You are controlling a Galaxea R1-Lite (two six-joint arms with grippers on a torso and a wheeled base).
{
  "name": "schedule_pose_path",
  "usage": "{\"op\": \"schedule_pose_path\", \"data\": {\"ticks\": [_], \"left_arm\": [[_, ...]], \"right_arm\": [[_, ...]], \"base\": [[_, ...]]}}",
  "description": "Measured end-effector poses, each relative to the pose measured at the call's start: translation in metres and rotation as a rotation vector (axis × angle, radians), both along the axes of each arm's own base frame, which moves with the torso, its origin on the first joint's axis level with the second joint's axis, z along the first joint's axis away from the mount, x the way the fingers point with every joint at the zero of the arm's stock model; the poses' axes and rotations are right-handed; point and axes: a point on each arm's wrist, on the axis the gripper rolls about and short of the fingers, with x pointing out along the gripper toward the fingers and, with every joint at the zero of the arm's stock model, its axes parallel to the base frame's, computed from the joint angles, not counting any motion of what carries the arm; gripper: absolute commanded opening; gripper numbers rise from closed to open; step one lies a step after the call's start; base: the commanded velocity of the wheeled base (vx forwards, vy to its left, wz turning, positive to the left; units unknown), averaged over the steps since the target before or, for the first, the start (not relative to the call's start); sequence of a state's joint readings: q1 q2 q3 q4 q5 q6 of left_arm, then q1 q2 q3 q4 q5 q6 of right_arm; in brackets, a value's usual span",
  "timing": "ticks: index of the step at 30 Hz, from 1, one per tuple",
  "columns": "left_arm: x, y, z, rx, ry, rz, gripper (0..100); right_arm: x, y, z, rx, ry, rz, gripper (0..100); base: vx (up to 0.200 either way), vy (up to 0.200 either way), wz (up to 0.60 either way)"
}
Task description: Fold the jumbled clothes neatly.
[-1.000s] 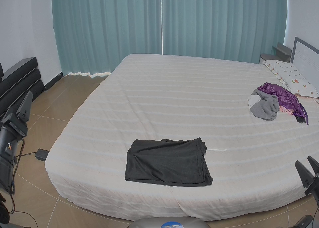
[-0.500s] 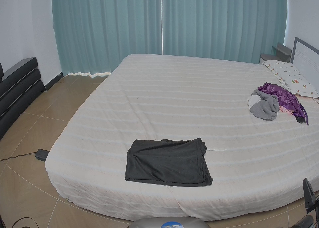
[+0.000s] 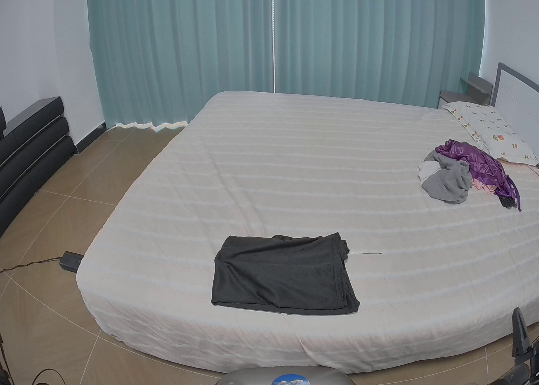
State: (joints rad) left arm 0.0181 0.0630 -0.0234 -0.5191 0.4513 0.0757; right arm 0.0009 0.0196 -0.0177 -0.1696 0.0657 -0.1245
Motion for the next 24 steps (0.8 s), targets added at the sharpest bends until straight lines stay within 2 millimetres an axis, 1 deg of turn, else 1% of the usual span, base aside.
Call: {"op": "schedule_pose_path", "data": {"ticks": [4,8,14,17,21,24], "left_arm": [[0.001,-0.001,-0.010,0.030,0.061,-0.076,100],[0.002,-0.003,-0.015,0.066,0.103,-0.159,100],[0.008,-0.005,-0.034,0.082,0.286,-0.264,100],[0.009,-0.006,-0.041,0.089,0.351,-0.330,100],[0.009,-0.008,-0.046,0.099,0.390,-0.420,100],[0.009,-0.009,-0.046,0.102,0.398,-0.435,100]], "right_arm": [[0.001,0.000,-0.008,0.003,0.075,-0.002,100],[0.000,0.000,-0.009,0.012,0.083,0.006,100],[0.000,0.001,-0.010,0.050,0.090,0.037,100],[0.000,0.001,-0.010,0.059,0.094,0.047,100],[0.001,0.001,-0.013,0.066,0.118,0.027,100],[0.001,-0.001,-0.017,0.075,0.155,-0.023,100]], "base": [[0.000,0.000,0.00],[0.000,0.000,0.00],[0.000,0.000,0.00],[0.000,0.000,0.00],[0.000,0.000,0.00],[0.000,0.000,0.00]]}}
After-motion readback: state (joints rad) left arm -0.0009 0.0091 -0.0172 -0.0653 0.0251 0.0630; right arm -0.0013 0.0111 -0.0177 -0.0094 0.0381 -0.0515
